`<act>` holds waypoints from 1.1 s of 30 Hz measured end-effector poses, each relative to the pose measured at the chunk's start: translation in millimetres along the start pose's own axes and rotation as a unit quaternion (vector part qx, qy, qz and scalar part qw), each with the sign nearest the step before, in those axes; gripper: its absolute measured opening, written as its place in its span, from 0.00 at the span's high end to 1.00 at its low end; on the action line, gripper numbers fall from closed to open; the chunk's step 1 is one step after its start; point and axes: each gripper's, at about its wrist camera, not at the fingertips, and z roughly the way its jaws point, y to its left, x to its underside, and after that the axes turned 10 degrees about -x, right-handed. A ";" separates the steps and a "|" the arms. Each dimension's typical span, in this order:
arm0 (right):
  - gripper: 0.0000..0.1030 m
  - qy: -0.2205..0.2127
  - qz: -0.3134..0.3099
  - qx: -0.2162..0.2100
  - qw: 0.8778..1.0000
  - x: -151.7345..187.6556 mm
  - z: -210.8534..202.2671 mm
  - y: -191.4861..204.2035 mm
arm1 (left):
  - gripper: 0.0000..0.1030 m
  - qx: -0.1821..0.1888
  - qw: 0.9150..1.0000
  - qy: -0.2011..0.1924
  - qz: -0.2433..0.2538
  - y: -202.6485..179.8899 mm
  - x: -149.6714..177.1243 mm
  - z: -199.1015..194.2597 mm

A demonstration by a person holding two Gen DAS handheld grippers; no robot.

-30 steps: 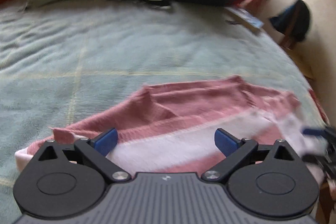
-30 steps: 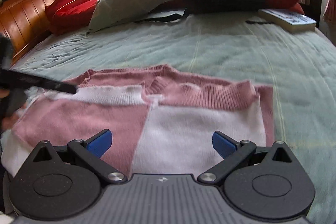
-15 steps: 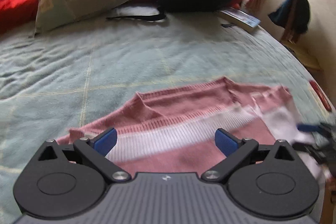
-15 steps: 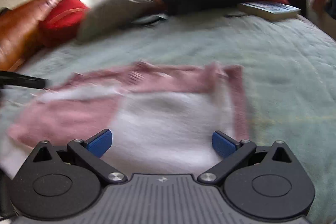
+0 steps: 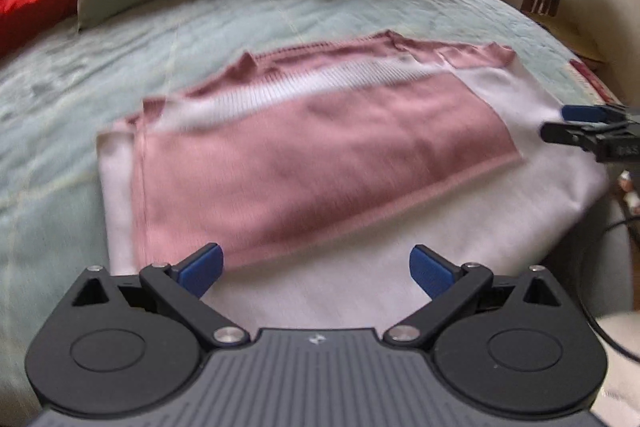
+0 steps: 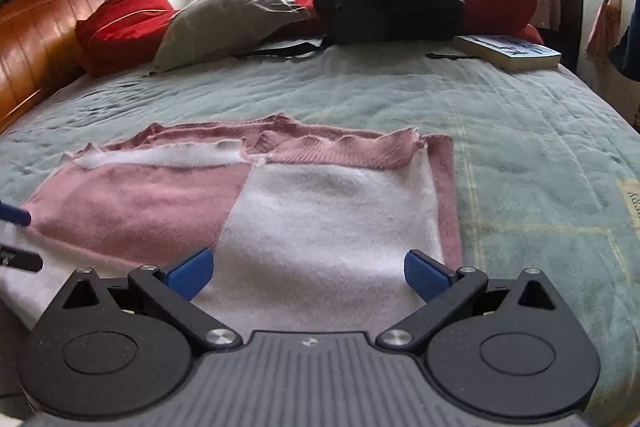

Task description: Fold clothes

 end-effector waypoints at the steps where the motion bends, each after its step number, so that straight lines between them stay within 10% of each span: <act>1: 0.00 0.002 0.003 -0.003 1.000 3.0 -0.7 -0.9 | 0.04 0.003 1.000 0.006 -0.008 1.2 6.3 -1.2; 14: 0.00 0.007 0.036 -0.064 0.997 12.8 -11.7 13.8 | 0.03 0.048 0.998 0.016 -0.048 -18.3 34.0 -16.5; 33: 0.00 0.033 0.076 -0.067 0.994 49.4 -40.6 -2.4 | 0.03 -0.013 0.996 -0.025 -0.084 -23.5 26.8 -28.2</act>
